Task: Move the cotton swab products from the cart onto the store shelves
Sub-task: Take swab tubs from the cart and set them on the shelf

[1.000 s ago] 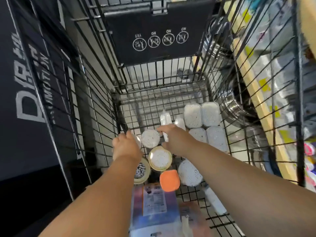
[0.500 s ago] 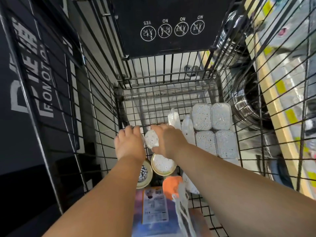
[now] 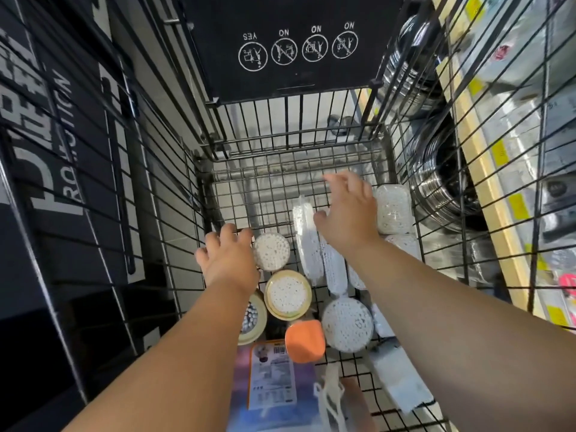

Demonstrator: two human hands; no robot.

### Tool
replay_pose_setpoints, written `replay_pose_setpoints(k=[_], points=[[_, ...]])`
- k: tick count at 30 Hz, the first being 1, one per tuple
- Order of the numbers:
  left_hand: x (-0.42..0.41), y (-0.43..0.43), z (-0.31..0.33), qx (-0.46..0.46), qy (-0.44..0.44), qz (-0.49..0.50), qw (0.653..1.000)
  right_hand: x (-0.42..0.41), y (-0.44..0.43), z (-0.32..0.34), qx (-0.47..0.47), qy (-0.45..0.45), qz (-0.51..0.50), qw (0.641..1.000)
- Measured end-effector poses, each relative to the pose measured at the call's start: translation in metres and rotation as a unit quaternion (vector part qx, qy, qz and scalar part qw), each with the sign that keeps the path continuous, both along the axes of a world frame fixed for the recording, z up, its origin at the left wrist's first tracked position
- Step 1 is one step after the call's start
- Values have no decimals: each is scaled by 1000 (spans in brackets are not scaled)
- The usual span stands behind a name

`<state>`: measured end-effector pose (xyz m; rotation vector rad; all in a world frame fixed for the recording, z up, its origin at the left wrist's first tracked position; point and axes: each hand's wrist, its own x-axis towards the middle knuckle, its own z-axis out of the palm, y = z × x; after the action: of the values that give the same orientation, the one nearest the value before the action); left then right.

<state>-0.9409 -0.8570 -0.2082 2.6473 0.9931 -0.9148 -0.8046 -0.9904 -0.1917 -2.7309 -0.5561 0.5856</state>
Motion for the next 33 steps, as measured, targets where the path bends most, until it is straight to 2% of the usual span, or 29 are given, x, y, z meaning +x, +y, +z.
replay_pose_setpoints(k=[2,5,7,9,13,15,17,19,22,25,30,33], points=[[1,1,1,7,11,8,1000,-6,1,2,31,17,43,998],[1,3,3,11,4,21,1000,-34,12,1,68,43,198,977],[3,4,5,7,-12,39,999,-51,22,-6,37,53,268,961],[6,7,9,9,-34,54,998,-63,32,-14,-21,62,279,958],[12,11,18,7,-73,71,995,-70,44,-21,-73,86,234,966],[14,14,24,0,-92,86,992,-67,45,-16,-41,93,191,976],[16,15,34,-23,-126,115,985,-58,42,-1,23,123,92,988],[20,15,47,-62,-169,150,972,-46,33,17,92,146,-6,985],[26,16,68,-128,-237,197,943,-27,11,47,193,160,-75,965],[37,8,106,-201,-293,237,904,-7,-14,90,243,153,-108,952],[61,-17,185,-284,-390,192,855,11,-54,175,350,162,-186,904],[77,-36,244,-323,-444,144,823,18,-89,240,411,123,-229,874]])
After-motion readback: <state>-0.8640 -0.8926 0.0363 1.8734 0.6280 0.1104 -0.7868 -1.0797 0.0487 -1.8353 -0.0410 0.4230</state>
